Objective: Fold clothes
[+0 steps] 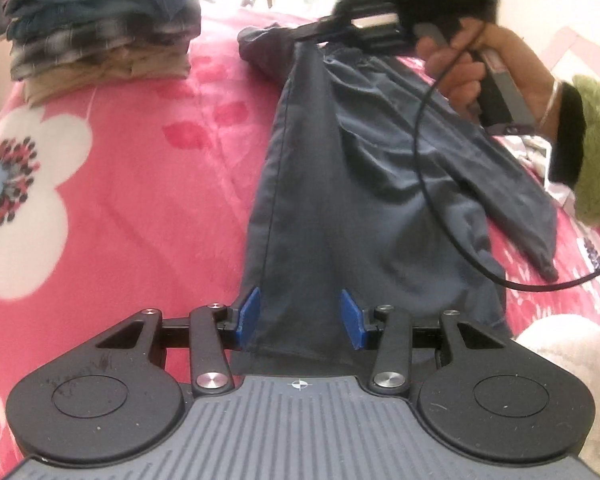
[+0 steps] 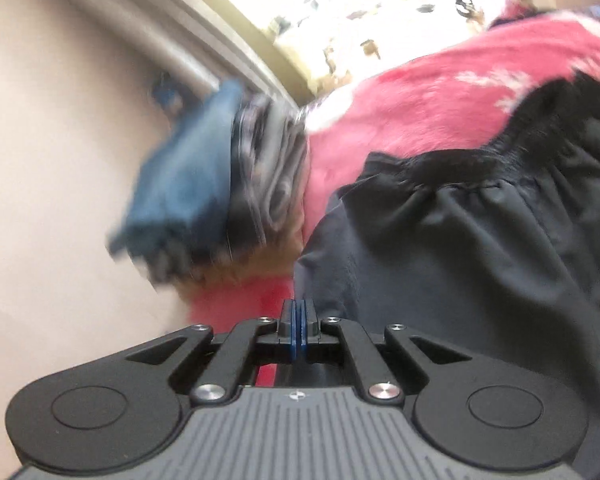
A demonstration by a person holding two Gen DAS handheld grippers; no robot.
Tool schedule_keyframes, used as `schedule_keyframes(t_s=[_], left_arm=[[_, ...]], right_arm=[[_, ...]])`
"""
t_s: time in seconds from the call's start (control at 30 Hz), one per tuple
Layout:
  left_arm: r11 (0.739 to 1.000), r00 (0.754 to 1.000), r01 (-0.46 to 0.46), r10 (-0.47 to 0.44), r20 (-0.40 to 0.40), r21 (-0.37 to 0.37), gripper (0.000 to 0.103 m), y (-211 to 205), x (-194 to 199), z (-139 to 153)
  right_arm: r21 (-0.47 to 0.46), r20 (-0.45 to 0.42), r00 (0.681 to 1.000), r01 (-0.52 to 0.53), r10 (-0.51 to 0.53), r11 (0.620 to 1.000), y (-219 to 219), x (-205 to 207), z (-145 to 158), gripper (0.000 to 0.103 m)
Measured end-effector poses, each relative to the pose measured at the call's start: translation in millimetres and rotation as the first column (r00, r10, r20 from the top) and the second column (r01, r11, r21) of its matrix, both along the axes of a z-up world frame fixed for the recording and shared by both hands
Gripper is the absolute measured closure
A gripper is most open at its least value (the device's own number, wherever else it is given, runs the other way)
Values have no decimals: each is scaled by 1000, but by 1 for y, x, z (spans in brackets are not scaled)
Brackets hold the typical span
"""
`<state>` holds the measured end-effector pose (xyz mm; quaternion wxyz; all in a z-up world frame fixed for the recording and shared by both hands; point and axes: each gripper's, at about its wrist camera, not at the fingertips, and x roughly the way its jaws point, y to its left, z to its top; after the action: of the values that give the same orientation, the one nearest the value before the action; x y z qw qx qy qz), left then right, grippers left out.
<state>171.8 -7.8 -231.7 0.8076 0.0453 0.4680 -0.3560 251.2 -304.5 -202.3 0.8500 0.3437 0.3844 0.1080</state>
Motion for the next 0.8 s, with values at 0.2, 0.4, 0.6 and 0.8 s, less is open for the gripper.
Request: schedule_keyframes(t_s=[0.2, 0.4, 0.6, 0.8], left_arm=[[998, 1000, -16, 16, -3, 53, 58, -6, 12, -13], [995, 993, -66, 73, -90, 71, 82, -3, 22, -32], [968, 941, -248, 249, -229, 34, 103, 25, 31, -31], [924, 848, -378, 372, -377, 61, 103, 54, 18, -25]], right_arm=[[114, 14, 999, 43, -44, 993, -12, -5, -9, 100], [92, 13, 1000, 12, -13, 996, 0, 5, -13, 100], [74, 27, 1000, -6, 4, 997, 5, 8, -17, 100], [-60, -1, 990, -144, 144, 988, 55, 25, -38, 96]])
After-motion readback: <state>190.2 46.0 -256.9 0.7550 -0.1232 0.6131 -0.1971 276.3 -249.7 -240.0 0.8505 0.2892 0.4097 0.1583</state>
